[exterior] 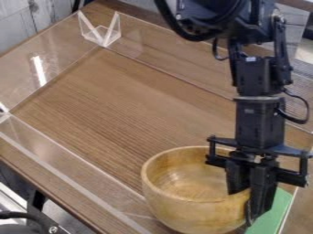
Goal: Put the green block in the brown bowl
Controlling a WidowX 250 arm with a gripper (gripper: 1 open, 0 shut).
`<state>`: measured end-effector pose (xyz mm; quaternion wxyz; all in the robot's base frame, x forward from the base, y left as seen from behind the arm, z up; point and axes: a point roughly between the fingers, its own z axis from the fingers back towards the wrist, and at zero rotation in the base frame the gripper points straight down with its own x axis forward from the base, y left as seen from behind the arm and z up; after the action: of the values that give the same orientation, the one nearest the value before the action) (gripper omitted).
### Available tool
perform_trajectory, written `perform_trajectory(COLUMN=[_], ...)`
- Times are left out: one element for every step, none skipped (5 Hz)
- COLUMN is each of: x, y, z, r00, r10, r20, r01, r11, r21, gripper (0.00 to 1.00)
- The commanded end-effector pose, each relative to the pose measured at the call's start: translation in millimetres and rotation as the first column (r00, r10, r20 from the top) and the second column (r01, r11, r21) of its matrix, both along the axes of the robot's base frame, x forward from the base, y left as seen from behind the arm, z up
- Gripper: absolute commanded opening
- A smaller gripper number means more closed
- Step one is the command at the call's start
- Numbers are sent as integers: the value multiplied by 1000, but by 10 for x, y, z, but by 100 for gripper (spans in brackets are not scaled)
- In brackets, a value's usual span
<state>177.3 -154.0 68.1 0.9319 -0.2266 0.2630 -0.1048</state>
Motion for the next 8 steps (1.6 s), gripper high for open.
perform_trajectory(x=[-90,-83,-73,-63,-62,-61,-63,-68], y=[-70,-52,-42,-26,-13,-5,5,9], z=[-226,-245,-268,-296,-320,-344,-368,-389], r00=[994,992,990,988,986,984,982,979], r10=[-107,-123,-138,-153,-165,-177,-189,-201], r20=[-19,-17,-14,-12,-12,-13,-14,-16], r01=[106,122,137,152,164,176,188,200], r11=[994,992,990,987,985,983,981,978], r21=[-34,-37,-40,-43,-48,-53,-57,-62], gripper=[0,0,0,0,0,0,0,0])
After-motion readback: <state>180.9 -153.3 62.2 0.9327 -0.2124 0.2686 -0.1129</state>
